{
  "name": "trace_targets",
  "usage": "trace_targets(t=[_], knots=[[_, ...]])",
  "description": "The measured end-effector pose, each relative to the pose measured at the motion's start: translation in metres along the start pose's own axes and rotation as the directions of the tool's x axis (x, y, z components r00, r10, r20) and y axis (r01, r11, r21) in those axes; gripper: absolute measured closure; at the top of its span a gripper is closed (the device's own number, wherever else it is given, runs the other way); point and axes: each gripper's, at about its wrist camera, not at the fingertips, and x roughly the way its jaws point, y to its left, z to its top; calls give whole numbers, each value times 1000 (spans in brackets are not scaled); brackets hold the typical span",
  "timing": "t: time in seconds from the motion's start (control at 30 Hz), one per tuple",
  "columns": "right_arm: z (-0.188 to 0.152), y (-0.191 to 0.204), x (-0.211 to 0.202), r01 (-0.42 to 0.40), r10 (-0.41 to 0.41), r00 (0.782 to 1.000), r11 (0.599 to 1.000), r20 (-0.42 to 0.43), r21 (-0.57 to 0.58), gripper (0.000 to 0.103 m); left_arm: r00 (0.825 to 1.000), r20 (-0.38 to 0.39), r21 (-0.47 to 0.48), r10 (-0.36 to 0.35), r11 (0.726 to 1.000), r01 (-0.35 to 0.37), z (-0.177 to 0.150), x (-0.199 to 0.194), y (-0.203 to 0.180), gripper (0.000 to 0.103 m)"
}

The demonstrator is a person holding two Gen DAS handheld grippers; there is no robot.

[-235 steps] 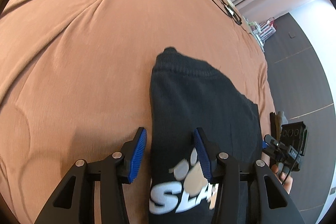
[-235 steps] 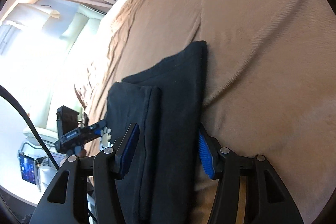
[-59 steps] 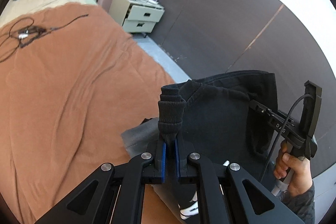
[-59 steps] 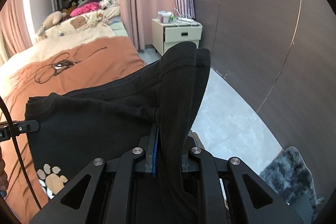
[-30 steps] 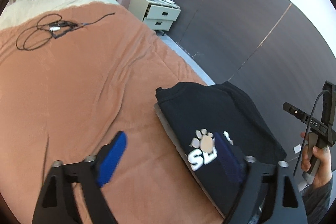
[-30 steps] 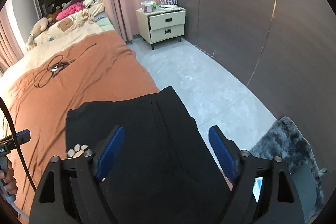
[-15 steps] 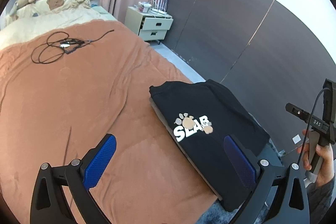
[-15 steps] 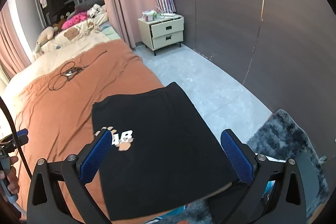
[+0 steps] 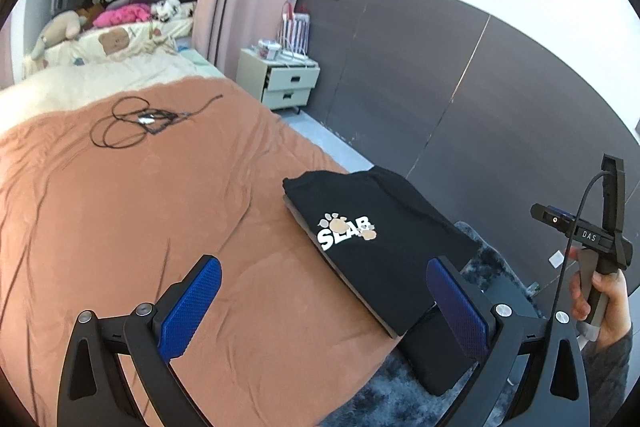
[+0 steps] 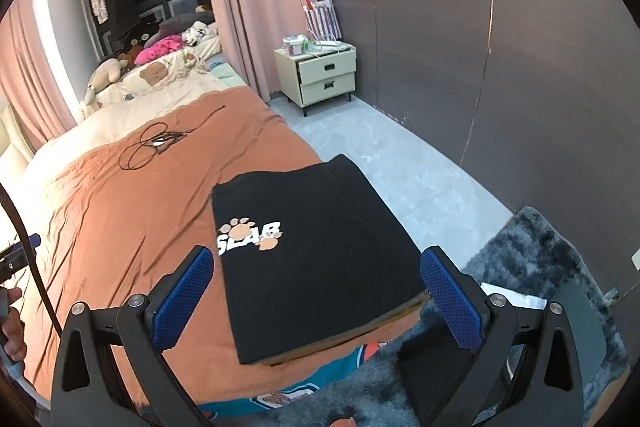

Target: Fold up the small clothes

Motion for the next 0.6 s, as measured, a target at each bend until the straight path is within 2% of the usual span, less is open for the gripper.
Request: trace_targets(t=[0.6], knots=[[-61,35,-84,-47,54,995,996,85,-82,0,989,141,15,44,999,-46,-66,-139,-13,0]])
